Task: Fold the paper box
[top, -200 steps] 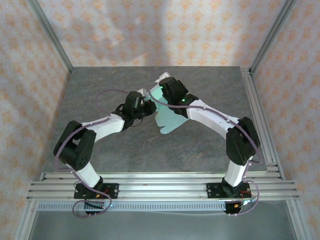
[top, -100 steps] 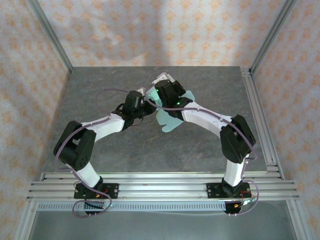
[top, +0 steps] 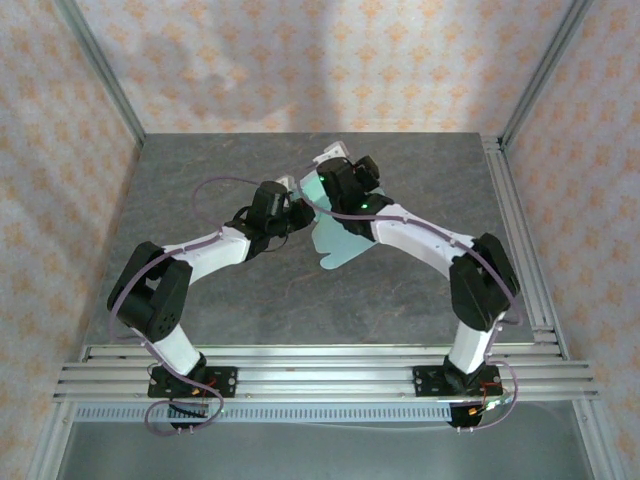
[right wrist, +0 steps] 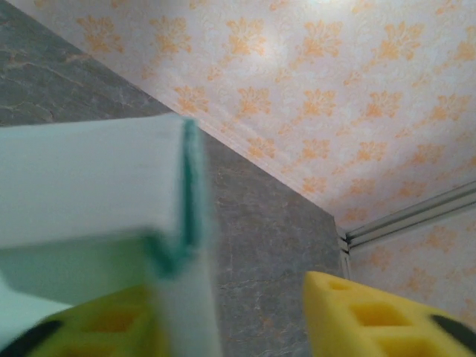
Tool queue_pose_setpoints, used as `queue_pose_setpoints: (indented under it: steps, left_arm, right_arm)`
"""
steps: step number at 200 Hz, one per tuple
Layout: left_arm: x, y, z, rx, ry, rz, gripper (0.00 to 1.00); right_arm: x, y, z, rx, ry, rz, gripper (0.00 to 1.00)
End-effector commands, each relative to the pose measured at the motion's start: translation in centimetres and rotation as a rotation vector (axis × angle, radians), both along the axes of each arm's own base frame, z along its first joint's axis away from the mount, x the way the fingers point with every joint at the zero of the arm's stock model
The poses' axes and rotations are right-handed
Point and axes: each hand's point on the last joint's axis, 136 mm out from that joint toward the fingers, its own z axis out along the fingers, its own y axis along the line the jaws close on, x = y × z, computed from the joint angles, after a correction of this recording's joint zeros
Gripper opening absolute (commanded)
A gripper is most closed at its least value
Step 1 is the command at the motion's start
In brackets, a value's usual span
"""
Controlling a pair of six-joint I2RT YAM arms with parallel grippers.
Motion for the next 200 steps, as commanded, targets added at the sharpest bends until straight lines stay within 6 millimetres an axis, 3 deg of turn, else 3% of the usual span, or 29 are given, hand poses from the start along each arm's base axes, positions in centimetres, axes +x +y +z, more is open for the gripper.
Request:
queue_pose_setpoints:
  steps: [1,26,41,62,98,138,200]
  left_arm:
    - [0.5,-1.0,1.9,-0.022,-0.049,-0.014,0.00]
    - [0.5,-0.9,1.2,-0.019,-0.032,-0.004,0.00]
    - [0.5,-0.8,0.9,-0.018,-0.027,0.001,0.00]
    - [0.5,-0.7,0.7,-0.014,-0.022,0.001,0.00]
    - [0.2,-0.6,0.6,0.015,-0.025,-0.022,0.00]
    - [-1.0,1.3,0.4,0.154,0.027,-0.078,0.00]
    - [-7.4,6.1,-1.3,0.489,0.331,-0.327,0.00]
  right_arm:
    - [-1.7,0.1,2.8,0.141,-0.009,0.068,0.59]
    - [-3.7,0.9,3.7,0.256,0.019,0.171,0.80]
    - [-5.1,1.2,4.6,0.359,0.031,0.237,0.87]
    - [-6.6,0.9,6.3,0.525,0.042,0.297,0.90]
    - [-6.8,-2.2,8.4,0.817,0.044,0.283,0.90]
    - [-5.9,-4.9,6.7,0.893,0.088,0.189,0.90]
    - [-5.7,-5.9,3.0,0.841,0.191,0.127,0.90]
